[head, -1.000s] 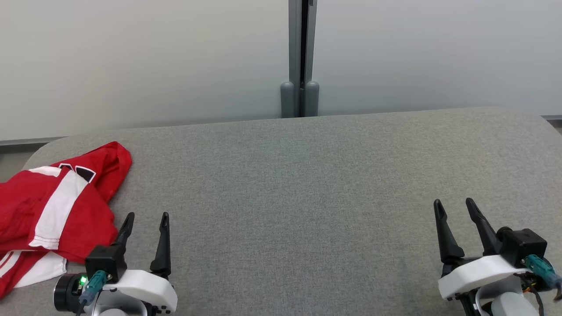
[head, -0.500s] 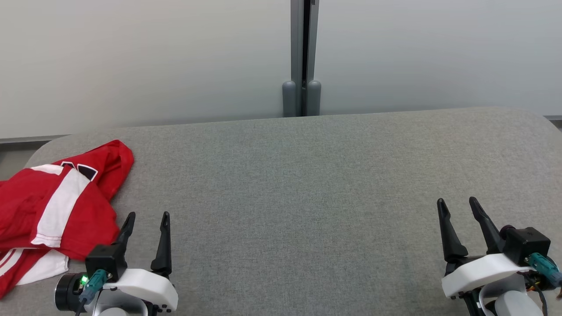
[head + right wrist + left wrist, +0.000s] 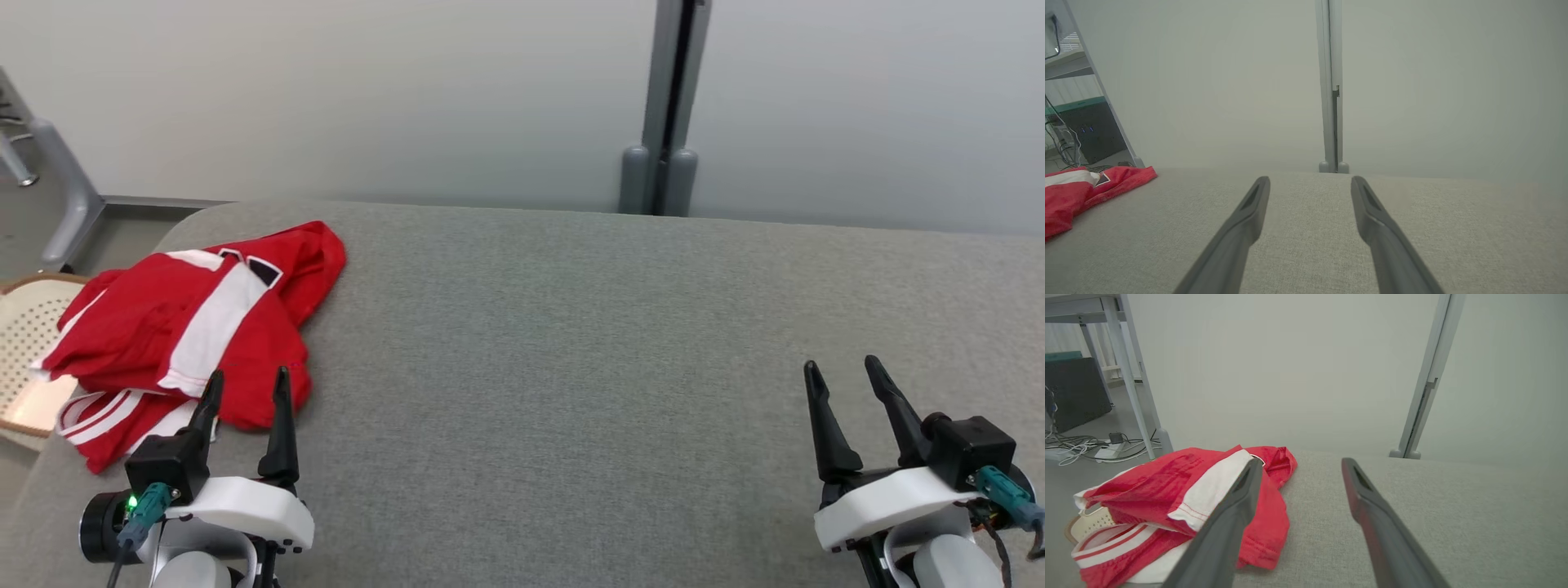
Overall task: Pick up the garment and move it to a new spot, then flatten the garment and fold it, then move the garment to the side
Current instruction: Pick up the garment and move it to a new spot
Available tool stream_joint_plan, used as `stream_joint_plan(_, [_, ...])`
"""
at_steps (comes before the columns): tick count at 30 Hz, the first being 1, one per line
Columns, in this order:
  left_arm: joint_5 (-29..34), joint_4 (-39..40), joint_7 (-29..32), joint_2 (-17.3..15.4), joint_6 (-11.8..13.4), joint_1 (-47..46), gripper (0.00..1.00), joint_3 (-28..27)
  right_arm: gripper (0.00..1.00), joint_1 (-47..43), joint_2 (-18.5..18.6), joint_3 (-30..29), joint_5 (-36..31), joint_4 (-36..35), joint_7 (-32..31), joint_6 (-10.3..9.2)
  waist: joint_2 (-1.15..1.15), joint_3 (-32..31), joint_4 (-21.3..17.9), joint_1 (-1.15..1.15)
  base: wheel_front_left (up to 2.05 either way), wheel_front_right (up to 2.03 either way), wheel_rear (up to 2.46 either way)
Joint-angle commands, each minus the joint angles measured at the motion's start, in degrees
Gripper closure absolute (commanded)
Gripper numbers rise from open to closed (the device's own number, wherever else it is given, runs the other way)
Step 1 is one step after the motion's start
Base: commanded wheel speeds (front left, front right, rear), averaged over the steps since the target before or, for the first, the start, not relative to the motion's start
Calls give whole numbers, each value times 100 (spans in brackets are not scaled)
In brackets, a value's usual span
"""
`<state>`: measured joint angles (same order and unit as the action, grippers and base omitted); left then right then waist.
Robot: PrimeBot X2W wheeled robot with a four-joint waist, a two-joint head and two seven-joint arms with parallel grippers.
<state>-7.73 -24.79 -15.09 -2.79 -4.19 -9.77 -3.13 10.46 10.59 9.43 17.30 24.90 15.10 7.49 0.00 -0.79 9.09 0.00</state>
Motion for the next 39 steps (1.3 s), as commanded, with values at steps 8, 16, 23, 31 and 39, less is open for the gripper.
stream_joint_plan(8, [-46, 69, -9, -21, 25, -9, 0, -206, 0, 36, -114, 137, -130, -173, 5, 1, 0, 37, 1146, 0, 0, 0, 0])
stream_joint_plan(16, [-63, 89, -9, -17, -12, 61, 0, -327, 0, -1, -190, 144, -247, -232, 5, 0, 0, 34, 1689, 0, 0, 0, 0])
stream_joint_plan(23, [-85, 72, -9, -20, -24, 40, 0, -300, 0, 6, -210, 156, -275, -187, -14, 0, 0, 41, 1809, 0, 0, 0, 0])
stream_joint_plan(31, [-81, -13, -9, -21, -57, -91, 0, -147, 0, -24, -196, 135, -269, -196, -37, 0, 0, 66, 1795, 0, 0, 0, 0])
stream_joint_plan(39, [-162, -343, -5, -19, -86, -472, 0, 83, 0, 168, -101, 133, -312, -358, -195, 0, 0, 419, 1610, 0, 0, 0, 0])
